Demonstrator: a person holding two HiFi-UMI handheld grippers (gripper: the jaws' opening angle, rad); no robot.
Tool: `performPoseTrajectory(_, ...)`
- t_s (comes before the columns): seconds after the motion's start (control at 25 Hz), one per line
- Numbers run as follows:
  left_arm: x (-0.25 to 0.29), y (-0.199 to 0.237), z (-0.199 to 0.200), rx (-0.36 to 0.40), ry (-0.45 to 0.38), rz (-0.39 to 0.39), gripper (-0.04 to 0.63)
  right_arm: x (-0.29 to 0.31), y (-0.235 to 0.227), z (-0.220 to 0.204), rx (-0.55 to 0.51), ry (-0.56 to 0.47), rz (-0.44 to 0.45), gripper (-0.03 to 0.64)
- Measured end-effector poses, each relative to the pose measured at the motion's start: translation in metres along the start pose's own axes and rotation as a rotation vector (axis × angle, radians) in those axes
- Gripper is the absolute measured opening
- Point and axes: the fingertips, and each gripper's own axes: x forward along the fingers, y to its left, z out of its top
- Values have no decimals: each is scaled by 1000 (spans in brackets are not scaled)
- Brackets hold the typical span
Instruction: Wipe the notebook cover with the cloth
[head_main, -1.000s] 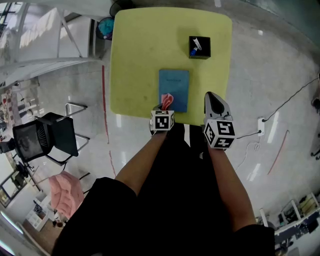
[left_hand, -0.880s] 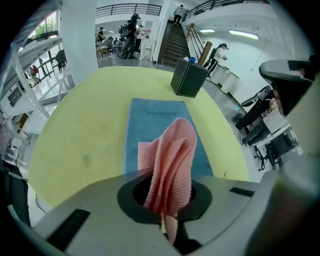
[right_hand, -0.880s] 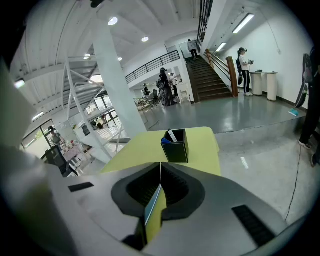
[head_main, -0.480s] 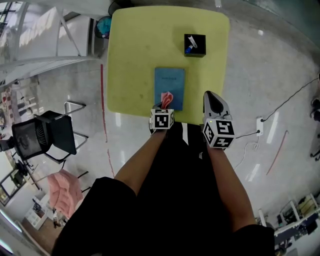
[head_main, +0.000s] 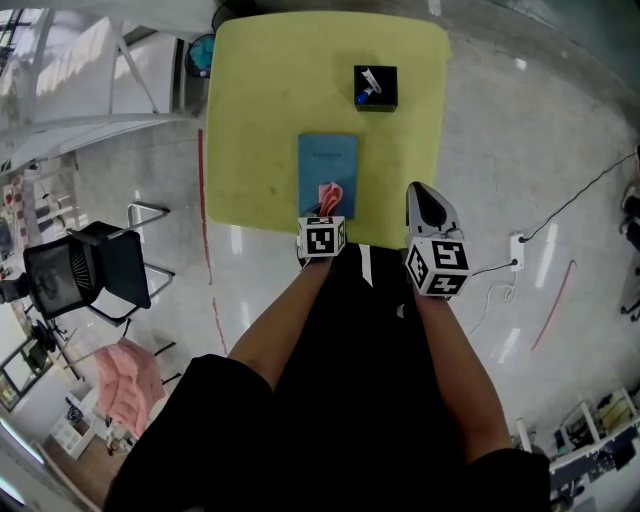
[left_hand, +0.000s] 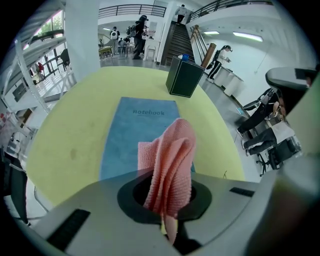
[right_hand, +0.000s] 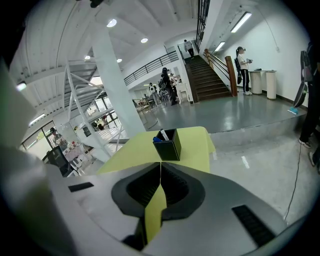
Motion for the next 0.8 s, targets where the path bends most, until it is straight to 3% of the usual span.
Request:
performPoseTrajectory(0.44,5,-19,-2,0,-7,6,23,-10,-21,-1,-2,4,7,32)
performPoseTrajectory(0.8,5,-22,-1,-44,-21,24,23,-14,-30,0,6,-2,16,32)
